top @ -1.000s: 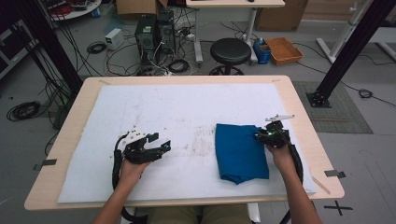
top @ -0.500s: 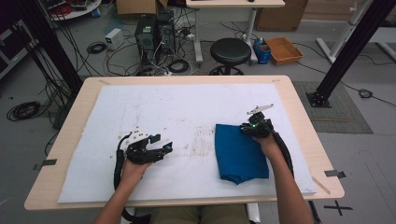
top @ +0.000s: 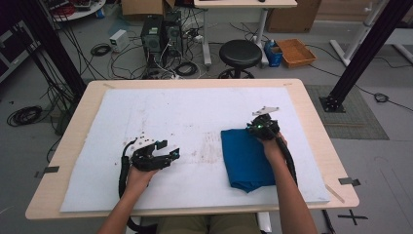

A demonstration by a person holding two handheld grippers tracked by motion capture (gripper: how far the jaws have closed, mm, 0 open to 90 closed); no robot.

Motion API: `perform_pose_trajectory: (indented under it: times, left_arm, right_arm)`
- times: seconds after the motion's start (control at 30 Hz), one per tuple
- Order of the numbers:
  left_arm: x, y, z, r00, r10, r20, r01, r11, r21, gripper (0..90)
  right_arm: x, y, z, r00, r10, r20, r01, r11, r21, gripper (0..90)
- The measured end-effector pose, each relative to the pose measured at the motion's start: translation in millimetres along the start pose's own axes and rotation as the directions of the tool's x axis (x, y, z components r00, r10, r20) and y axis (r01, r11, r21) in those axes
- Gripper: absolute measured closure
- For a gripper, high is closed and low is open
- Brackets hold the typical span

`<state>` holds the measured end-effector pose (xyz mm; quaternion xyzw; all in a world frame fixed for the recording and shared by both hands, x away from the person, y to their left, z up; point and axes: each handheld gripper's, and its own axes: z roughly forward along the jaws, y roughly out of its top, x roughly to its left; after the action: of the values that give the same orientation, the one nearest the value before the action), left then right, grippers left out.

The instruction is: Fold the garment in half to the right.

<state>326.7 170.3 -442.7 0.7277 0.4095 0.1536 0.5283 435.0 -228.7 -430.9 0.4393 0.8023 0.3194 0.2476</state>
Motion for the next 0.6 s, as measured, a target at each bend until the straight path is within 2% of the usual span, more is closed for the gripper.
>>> perform_pose_trajectory:
  times: [0.03,0.1,0.13,0.17,0.2,0.3,0.37,0.4,0.43,0.47,0.5,0.57,0.6]
  left_arm:
    - [0.0,0.0,-0.1,1.0,-0.001,0.0,0.001,1.0,-0.001,34.1]
    - [0.0,0.0,0.1,1.0,0.0,-0.001,0.0,1.0,0.001,34.0]
    - [-0.3,-0.1,0.6,1.0,-0.001,-0.003,0.001,1.0,0.0,34.0]
    - [-0.1,0.1,0.9,1.0,0.002,0.001,-0.002,1.0,0.003,34.0]
    - [-0.6,0.1,1.2,1.0,0.0,-0.002,0.0,1.0,0.003,34.1]
    - [-1.7,0.7,1.5,1.0,0.005,-0.001,-0.005,1.0,0.001,34.0]
    - [-1.9,1.2,1.2,1.0,0.004,0.0,-0.004,1.0,-0.004,34.0]
    - [-1.9,1.5,0.9,1.0,0.006,0.003,-0.006,1.0,-0.006,34.1]
    - [-2.2,1.6,0.6,1.0,0.002,0.003,-0.002,0.9999,-0.012,34.0]
    - [-1.8,1.8,0.3,1.0,0.004,0.006,-0.004,0.9998,-0.018,34.0]
    - [-1.4,2.1,0.3,1.0,0.005,0.007,-0.005,0.9997,-0.022,34.0]
    - [0.0,2.6,-0.1,1.0,0.002,0.005,-0.002,0.9996,-0.028,34.0]
    - [0.3,2.7,-0.2,1.0,-0.002,0.005,0.003,0.9995,-0.031,34.0]
  right_arm:
    - [-5.7,-2.4,-6.5,0.9994,0.033,0.01,-0.033,0.999,-0.035,69.3]
    - [-18.1,-8.8,-22.4,0.9935,0.113,0.012,-0.111,0.989,-0.094,68.7]
    - [-23.2,-12.4,-29.9,0.991,0.133,0.014,-0.131,0.985,-0.11,69.4]
    - [-27.0,-15.6,-35.3,0.9905,0.137,0.009,-0.135,0.985,-0.104,71.5]
    - [-28.8,-19.1,-38.8,0.9927,0.121,0.002,-0.12,0.989,-0.092,75.9]
    - [-27.9,-30.1,-38.0,0.9989,0.042,-0.021,-0.042,0.999,-0.022,82.9]
    - [-28.1,-37.4,-29.8,0.9993,0.036,-0.01,-0.036,0.999,0.04,83.8]
    - [-29.8,-41.0,-26.0,0.9985,0.054,0.002,-0.054,0.997,0.059,83.6]
    - [-32.6,-43.6,-26.1,0.9962,0.087,0.0,-0.087,0.996,0.036,83.2]
    - [-33.9,-44.1,-27.6,0.9934,0.114,0.012,-0.115,0.993,0.034,82.1]
    - [-34.7,-44.2,-30.4,0.9931,0.116,0.018,-0.116,0.993,0.028,79.8]
    - [-33.1,-43.8,-41.2,0.9913,0.131,-0.015,-0.131,0.991,-0.022,72.0]
    - [-28.1,-42.6,-50.4,0.9922,0.115,-0.047,-0.118,0.991,-0.057,68.2]
